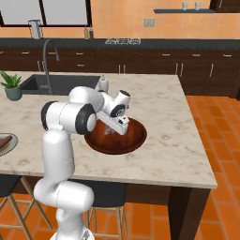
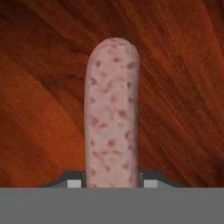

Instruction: Place one bun and one sausage from the bowl on each plate.

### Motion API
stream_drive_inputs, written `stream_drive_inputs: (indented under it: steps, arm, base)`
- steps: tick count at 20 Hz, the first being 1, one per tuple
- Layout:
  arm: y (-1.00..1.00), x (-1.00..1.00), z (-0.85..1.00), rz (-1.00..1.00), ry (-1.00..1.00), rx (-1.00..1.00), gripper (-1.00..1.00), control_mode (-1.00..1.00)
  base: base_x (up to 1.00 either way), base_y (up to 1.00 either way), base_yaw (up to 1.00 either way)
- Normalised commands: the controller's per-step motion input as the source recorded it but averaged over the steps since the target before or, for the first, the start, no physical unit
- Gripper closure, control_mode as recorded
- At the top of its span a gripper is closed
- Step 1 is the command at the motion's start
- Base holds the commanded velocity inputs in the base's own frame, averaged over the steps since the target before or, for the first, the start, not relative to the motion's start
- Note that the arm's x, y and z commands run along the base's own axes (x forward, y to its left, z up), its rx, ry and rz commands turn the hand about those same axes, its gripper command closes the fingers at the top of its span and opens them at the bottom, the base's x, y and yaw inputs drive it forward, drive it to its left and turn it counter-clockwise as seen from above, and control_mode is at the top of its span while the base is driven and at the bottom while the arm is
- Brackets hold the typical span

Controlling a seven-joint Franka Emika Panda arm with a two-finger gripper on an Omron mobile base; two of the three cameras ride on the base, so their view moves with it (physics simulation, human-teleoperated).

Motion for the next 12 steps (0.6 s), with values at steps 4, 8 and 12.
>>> stream_drive_inputs:
  steps: [4,8,12]
  arm:
    - [0.30,-0.94,0.73,0.03,-0.01,-0.24,1.00,-1.00]
    - [0.42,-1.00,0.55,0.11,-0.05,-0.33,1.00,-1.00]
    - [0.31,-1.00,0.41,0.24,-0.17,-0.27,1.00,-1.00]
  base:
    - [0.00,0.00,0.00]
    - [0.00,0.00,0.00]
    - [0.00,0.00,0.00]
